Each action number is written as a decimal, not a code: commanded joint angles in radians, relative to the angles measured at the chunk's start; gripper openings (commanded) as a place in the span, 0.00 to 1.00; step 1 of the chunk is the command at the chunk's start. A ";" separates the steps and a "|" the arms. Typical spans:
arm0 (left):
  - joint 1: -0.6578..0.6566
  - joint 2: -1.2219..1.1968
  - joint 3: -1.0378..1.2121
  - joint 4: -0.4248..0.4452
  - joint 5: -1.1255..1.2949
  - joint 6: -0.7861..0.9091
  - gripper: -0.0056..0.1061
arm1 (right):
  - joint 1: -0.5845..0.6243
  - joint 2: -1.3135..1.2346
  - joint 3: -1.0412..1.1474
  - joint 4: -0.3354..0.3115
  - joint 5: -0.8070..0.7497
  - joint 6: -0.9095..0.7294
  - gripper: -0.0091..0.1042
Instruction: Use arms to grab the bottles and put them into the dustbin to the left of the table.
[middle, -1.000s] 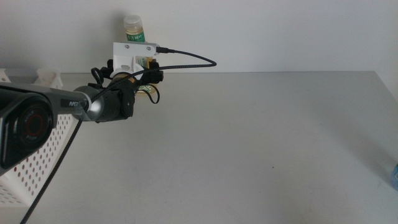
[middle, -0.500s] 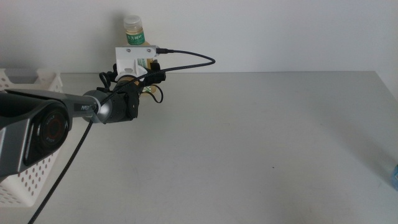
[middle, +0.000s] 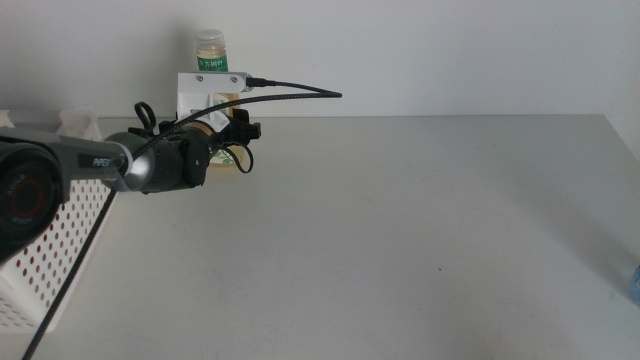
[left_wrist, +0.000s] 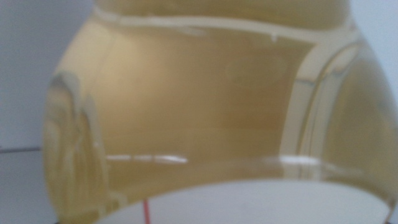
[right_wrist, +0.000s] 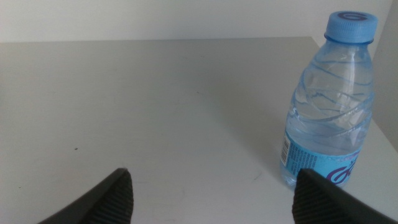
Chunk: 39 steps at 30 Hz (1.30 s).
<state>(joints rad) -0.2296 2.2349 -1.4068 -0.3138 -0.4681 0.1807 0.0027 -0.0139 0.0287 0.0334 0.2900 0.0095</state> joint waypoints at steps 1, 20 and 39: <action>-0.002 -0.168 0.017 0.006 -0.080 0.041 0.03 | -0.007 -0.021 -0.010 -0.007 -0.071 -0.009 0.66; -0.018 -0.715 0.195 0.014 0.575 0.079 0.03 | -0.007 -0.021 -0.010 -0.007 -0.071 -0.009 0.66; 0.103 -0.890 0.040 0.224 1.332 -0.083 0.03 | -0.007 -0.021 -0.010 -0.007 -0.071 -0.009 0.66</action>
<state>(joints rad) -0.1516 1.3866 -1.2927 -0.1228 0.8793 0.1304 0.0027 -0.0139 0.0287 0.0334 0.2900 0.0095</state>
